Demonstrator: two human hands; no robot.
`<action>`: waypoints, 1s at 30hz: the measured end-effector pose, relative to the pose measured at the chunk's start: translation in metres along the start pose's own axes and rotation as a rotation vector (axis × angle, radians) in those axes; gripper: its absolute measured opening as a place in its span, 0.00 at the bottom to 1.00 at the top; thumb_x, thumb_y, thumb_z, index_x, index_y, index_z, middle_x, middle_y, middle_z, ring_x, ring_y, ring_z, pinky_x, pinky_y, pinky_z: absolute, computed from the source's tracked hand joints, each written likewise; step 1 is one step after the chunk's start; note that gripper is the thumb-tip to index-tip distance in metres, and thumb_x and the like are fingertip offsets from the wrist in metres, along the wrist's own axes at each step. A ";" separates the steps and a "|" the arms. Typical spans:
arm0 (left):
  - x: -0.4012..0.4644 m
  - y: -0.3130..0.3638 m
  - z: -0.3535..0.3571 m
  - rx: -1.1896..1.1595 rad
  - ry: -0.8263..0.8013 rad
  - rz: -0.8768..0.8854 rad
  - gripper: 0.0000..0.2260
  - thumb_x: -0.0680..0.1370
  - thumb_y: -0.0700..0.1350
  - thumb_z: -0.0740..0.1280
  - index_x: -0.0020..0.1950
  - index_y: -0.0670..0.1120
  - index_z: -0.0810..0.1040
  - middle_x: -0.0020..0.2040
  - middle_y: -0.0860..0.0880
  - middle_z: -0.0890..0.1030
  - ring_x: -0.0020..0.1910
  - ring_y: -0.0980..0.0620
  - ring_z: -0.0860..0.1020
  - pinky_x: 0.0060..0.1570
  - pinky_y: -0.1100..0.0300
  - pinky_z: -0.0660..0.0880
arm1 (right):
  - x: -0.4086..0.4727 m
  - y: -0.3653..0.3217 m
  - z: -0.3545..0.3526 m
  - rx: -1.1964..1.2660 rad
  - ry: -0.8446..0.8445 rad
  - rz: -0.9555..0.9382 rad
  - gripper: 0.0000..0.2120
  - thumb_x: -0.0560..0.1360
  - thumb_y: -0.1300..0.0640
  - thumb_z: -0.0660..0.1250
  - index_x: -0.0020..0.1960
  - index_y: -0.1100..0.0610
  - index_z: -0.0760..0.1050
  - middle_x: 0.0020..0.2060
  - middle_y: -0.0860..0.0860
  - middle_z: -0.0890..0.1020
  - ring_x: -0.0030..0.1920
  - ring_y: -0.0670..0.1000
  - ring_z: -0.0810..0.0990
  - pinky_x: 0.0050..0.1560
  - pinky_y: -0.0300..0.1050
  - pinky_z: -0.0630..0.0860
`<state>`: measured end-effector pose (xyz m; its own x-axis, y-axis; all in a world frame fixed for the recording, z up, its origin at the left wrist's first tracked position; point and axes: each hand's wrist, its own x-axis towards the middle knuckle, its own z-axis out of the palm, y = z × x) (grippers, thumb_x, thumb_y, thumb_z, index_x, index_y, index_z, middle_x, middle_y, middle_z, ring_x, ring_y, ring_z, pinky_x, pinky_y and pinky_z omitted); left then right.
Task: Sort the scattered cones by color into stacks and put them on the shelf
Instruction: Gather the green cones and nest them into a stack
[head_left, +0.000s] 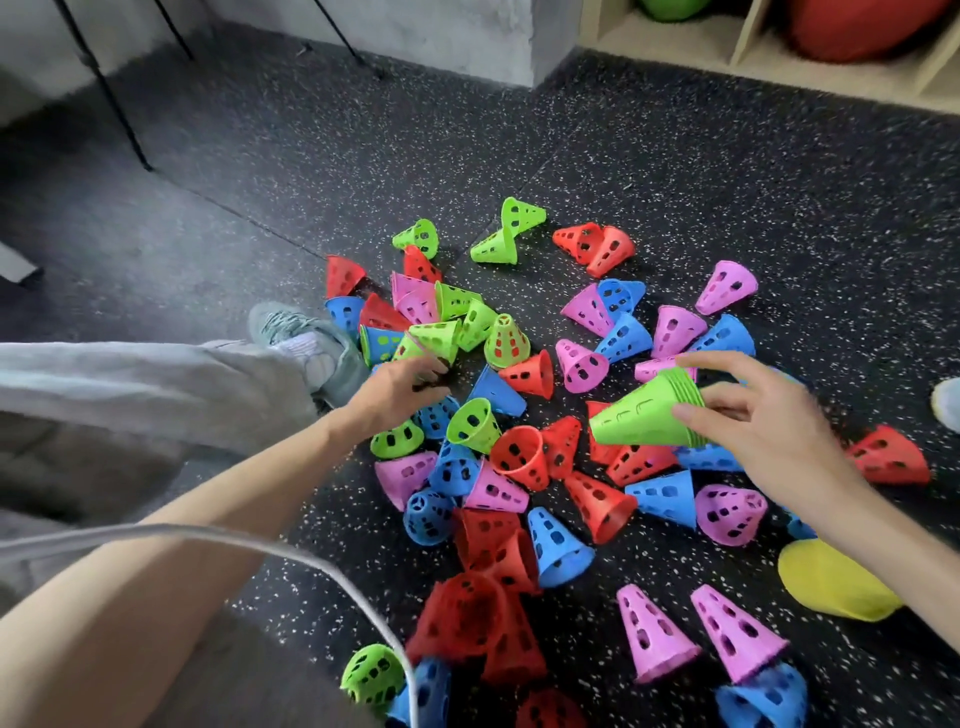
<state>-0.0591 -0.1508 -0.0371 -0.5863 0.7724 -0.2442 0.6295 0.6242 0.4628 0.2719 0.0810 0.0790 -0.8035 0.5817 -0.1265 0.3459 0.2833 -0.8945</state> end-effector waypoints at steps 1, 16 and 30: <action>-0.003 -0.001 0.000 -0.008 -0.048 0.005 0.20 0.79 0.52 0.72 0.69 0.47 0.78 0.62 0.46 0.82 0.59 0.50 0.80 0.61 0.56 0.76 | 0.001 -0.003 0.004 -0.017 -0.012 -0.009 0.18 0.77 0.60 0.73 0.61 0.42 0.76 0.39 0.42 0.87 0.40 0.40 0.84 0.43 0.29 0.75; -0.012 0.027 0.012 0.154 -0.226 0.163 0.39 0.71 0.69 0.71 0.77 0.52 0.70 0.69 0.49 0.78 0.67 0.48 0.74 0.67 0.47 0.71 | -0.001 -0.028 0.057 -0.089 -0.054 -0.034 0.17 0.77 0.58 0.73 0.64 0.46 0.76 0.40 0.41 0.87 0.43 0.37 0.84 0.44 0.26 0.72; -0.015 0.043 0.026 0.143 -0.111 0.206 0.39 0.73 0.68 0.71 0.78 0.52 0.68 0.77 0.45 0.66 0.76 0.44 0.64 0.73 0.42 0.65 | -0.005 -0.022 0.046 -0.046 -0.018 -0.002 0.18 0.78 0.57 0.72 0.65 0.44 0.75 0.41 0.43 0.87 0.44 0.43 0.86 0.46 0.33 0.79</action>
<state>-0.0104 -0.1323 -0.0359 -0.3840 0.8879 -0.2535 0.7998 0.4570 0.3893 0.2465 0.0371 0.0794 -0.8125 0.5676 -0.1327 0.3659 0.3194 -0.8741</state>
